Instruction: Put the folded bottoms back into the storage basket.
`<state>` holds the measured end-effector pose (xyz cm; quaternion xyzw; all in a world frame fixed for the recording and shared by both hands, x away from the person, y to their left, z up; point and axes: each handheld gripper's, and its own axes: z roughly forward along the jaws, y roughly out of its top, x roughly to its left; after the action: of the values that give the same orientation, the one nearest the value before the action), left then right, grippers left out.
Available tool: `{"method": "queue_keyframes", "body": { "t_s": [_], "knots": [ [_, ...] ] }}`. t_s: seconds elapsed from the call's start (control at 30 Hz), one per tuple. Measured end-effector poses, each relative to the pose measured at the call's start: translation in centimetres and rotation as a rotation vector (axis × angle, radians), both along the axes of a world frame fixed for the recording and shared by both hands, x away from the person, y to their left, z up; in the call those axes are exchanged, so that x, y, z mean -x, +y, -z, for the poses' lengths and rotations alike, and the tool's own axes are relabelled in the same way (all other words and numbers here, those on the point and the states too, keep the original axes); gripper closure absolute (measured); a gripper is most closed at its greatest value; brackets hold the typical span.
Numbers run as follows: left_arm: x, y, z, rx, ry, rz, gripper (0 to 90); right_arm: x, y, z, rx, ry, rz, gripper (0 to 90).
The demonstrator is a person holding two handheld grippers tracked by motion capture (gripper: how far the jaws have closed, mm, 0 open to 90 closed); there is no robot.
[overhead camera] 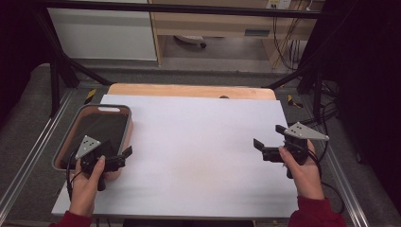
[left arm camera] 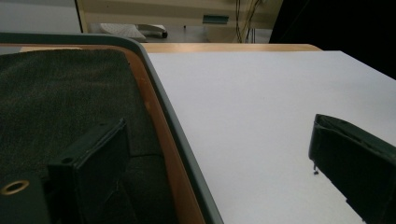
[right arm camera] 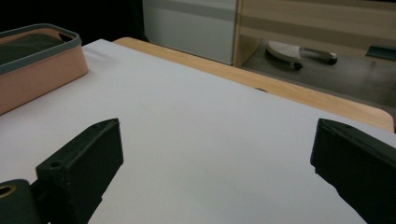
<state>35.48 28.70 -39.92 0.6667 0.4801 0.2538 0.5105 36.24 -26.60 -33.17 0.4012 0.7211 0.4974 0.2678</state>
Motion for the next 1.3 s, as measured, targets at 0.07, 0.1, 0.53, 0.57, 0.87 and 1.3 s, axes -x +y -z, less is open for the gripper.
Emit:
{"method": "queue_keyframes", "body": {
  "t_s": [0.07, 0.1, 0.53, 0.57, 0.87, 1.3],
  "knots": [
    [0.0, 0.0, 0.0, 0.000, 0.001, 0.001, 5.3, 0.1, -0.3, 0.5, -0.018, -0.018, 0.017, 3.1],
    [0.0, 0.0, 0.0, 0.000, 0.000, 0.001, 5.3, 0.2, -0.4, 0.7, -0.023, -0.021, 0.021, 3.1],
    [0.0, 0.0, 0.0, -0.005, 0.001, 0.003, 5.3, 1.4, -0.9, 3.3, -0.040, -0.018, 0.033, 4.1],
    [0.0, 0.0, 0.0, -0.005, 0.001, 0.003, 5.3, 1.5, -0.9, 3.5, -0.038, -0.015, 0.035, 4.1],
    [0.0, 0.0, 0.0, -0.006, 0.000, 0.003, 5.3, 2.3, -0.9, 5.7, -0.031, 0.026, 0.028, 3.0],
    [0.0, 0.0, 0.0, -0.015, -0.007, 0.000, 5.3, 2.6, 0.4, 8.7, -0.003, 0.076, 0.013, 3.0]
  ]
}}
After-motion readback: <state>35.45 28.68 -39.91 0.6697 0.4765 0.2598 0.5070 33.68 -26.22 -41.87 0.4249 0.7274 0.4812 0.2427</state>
